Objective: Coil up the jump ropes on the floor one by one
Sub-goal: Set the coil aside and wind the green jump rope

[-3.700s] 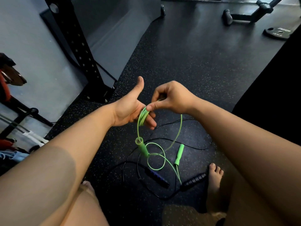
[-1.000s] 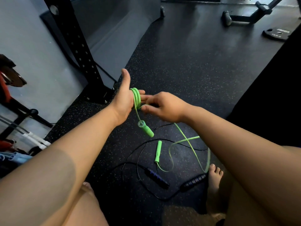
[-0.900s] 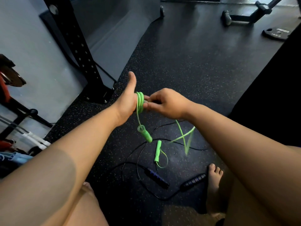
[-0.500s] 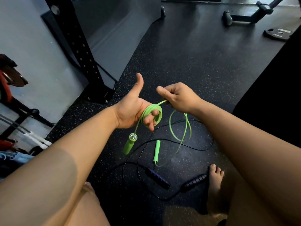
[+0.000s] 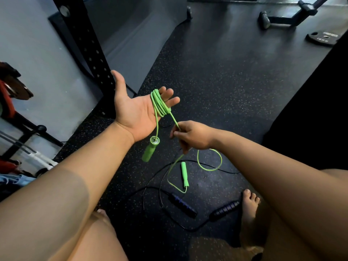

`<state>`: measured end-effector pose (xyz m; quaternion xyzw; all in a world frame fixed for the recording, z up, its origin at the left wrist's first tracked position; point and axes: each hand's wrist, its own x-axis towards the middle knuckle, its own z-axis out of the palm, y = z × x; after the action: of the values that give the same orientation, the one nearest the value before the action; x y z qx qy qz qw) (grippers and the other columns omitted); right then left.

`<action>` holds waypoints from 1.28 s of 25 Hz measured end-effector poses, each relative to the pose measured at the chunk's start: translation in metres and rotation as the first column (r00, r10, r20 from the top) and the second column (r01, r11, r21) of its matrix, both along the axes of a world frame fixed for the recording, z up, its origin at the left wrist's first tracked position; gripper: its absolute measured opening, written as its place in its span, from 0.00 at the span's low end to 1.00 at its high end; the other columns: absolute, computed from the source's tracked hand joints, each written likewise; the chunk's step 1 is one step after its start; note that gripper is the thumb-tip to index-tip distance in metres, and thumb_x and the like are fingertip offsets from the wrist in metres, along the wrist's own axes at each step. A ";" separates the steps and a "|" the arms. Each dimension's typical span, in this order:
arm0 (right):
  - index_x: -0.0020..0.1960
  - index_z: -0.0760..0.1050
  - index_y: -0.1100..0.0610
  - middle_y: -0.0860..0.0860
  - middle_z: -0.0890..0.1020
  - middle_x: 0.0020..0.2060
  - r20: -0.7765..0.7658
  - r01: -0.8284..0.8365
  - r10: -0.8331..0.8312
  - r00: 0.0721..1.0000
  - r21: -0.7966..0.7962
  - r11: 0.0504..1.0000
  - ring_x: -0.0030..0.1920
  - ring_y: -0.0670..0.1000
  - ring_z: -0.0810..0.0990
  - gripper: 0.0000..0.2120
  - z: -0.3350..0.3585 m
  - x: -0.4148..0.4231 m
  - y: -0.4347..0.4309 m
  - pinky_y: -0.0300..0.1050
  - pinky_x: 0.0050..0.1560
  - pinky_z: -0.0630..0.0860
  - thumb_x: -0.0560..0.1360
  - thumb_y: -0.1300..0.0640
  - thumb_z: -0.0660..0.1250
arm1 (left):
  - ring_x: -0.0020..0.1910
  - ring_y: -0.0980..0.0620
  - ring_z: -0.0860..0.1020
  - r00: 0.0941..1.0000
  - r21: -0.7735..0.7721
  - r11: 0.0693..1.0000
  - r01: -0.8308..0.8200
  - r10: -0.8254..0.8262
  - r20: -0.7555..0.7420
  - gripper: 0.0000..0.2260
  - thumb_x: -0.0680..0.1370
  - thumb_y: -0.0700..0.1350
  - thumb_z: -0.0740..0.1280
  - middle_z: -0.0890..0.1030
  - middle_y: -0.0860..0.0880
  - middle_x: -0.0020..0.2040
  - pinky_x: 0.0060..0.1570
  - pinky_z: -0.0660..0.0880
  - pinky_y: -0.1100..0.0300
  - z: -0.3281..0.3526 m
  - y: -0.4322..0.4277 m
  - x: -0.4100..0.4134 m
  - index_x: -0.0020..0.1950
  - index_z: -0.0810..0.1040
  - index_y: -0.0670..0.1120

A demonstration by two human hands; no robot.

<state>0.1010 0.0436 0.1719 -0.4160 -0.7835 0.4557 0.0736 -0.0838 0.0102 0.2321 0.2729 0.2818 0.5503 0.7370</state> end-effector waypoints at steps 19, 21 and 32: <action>0.44 0.84 0.52 0.45 0.83 0.29 0.126 -0.225 0.193 0.973 0.346 0.911 0.29 0.41 0.80 0.06 0.053 0.002 -0.005 0.37 0.39 0.77 0.75 0.57 0.68 | 0.57 0.40 0.83 0.386 -0.282 0.907 0.312 -0.392 -0.835 0.65 0.63 0.84 0.32 0.83 0.30 0.55 0.75 0.62 0.45 -0.022 0.013 0.009 0.58 0.81 0.31; 0.44 0.84 0.50 0.45 0.84 0.29 0.104 -0.218 0.193 0.976 0.360 0.907 0.29 0.41 0.81 0.05 0.055 0.005 -0.005 0.37 0.38 0.77 0.75 0.56 0.70 | 0.50 0.38 0.83 0.319 -0.291 0.904 0.313 -0.388 -0.864 0.63 0.64 0.83 0.31 0.80 0.26 0.53 0.71 0.66 0.44 -0.015 0.009 0.011 0.52 0.82 0.32; 0.40 0.81 0.52 0.45 0.83 0.34 -0.012 -0.041 0.051 0.999 0.413 0.910 0.35 0.41 0.80 0.12 0.055 0.022 0.009 0.30 0.34 0.71 0.68 0.44 0.79 | 0.30 0.43 0.79 0.345 -0.379 0.846 0.374 -0.506 -0.791 0.50 0.66 0.81 0.32 0.71 0.46 0.24 0.46 0.78 0.56 0.002 -0.002 0.010 0.36 0.76 0.42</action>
<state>0.1226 0.0523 0.2267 -0.3672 -0.8707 0.2864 0.1579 -0.0737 0.0080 0.2340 0.5288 0.5651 0.0951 0.6261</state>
